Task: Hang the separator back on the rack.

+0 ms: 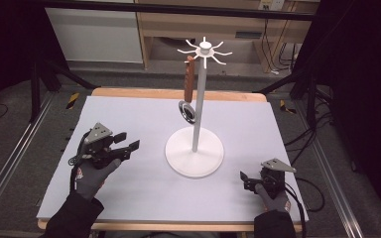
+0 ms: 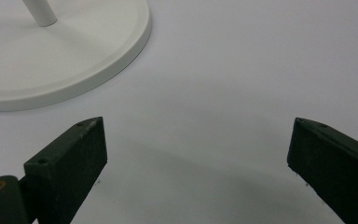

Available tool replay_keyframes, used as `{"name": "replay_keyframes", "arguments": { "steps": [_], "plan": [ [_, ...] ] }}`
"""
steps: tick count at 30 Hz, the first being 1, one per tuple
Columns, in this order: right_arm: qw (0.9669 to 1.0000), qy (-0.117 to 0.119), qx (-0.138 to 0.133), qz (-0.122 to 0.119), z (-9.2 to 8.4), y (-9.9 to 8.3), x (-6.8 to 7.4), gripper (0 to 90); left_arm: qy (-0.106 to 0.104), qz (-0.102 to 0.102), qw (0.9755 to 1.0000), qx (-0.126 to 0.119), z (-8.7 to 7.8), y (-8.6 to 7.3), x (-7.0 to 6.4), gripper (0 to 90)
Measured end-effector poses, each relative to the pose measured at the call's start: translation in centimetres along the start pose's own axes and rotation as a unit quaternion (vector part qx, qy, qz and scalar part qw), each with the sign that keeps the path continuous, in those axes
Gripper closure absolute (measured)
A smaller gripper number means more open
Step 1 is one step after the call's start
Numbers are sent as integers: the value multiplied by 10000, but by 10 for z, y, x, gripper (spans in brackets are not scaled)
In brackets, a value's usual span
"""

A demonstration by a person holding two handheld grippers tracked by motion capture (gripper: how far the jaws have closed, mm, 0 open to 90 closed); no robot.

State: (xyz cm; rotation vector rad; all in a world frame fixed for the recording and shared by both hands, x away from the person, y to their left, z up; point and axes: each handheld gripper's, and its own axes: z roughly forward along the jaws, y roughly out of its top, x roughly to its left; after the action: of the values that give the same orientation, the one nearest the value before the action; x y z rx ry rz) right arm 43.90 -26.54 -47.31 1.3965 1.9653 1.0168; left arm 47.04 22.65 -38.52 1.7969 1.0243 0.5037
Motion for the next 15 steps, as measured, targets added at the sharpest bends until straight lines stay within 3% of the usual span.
{"name": "replay_keyframes", "arguments": {
  "steps": [8,15],
  "plan": [
    [9998,-128,134,95,1,-2,-3,52,284,-186,9990,298,-2,-38,27,373],
    [9996,-148,173,138,0,-4,-7,53,525,-281,9971,475,-10,-60,46,360]
  ]
}}
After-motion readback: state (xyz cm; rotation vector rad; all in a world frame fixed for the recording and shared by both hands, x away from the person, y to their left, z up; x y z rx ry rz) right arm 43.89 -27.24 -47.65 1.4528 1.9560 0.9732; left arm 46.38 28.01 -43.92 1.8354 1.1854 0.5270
